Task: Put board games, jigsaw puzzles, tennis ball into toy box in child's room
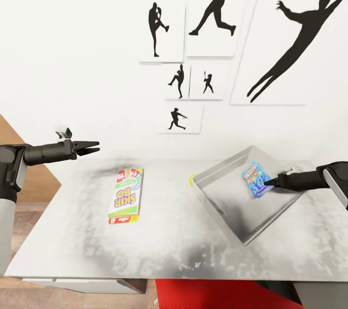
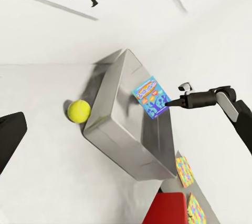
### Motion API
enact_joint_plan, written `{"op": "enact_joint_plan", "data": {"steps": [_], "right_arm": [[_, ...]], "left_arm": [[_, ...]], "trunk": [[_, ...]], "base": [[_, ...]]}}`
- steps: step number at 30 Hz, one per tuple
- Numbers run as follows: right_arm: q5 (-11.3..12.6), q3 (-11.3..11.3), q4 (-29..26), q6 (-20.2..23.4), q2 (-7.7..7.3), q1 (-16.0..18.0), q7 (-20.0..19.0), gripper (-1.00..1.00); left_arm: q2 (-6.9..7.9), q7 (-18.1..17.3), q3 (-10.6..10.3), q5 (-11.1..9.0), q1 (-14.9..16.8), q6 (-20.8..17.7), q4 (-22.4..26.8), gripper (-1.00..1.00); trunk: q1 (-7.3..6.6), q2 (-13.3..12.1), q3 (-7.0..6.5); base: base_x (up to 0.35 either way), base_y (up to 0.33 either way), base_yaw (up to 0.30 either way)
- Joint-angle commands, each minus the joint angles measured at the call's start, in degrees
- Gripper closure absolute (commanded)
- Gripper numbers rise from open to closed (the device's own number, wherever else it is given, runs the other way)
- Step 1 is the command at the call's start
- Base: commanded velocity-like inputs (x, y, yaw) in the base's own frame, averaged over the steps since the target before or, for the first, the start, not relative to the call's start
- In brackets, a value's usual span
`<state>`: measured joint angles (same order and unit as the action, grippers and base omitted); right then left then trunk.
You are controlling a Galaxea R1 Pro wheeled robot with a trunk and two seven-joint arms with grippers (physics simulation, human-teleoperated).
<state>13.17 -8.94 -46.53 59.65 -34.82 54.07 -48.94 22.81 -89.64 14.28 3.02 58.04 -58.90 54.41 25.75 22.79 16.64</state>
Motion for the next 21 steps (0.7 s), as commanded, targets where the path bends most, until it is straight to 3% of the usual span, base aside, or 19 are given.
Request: {"op": "enact_joint_plan", "data": {"steps": [1, 21], "right_arm": [[0.43, -0.20, 0.00, 0.35, -0.07, 0.16, 0.16, 1.00], [0.17, -0.20, -0.06, 0.35, -0.24, 1.59, 0.16, 1.00]], "left_arm": [[-0.01, -0.36, 0.04, 0.32, 0.05, -0.60, 0.04, -1.00], [0.11, -0.36, 0.04, 0.33, 0.14, -0.60, 0.05, -1.00]], "trunk": [[0.03, 0.12, 0.21], [0.03, 0.12, 0.78]], "base": [[0.000, 0.000, 0.000], [0.000, 0.000, 0.000]]}}
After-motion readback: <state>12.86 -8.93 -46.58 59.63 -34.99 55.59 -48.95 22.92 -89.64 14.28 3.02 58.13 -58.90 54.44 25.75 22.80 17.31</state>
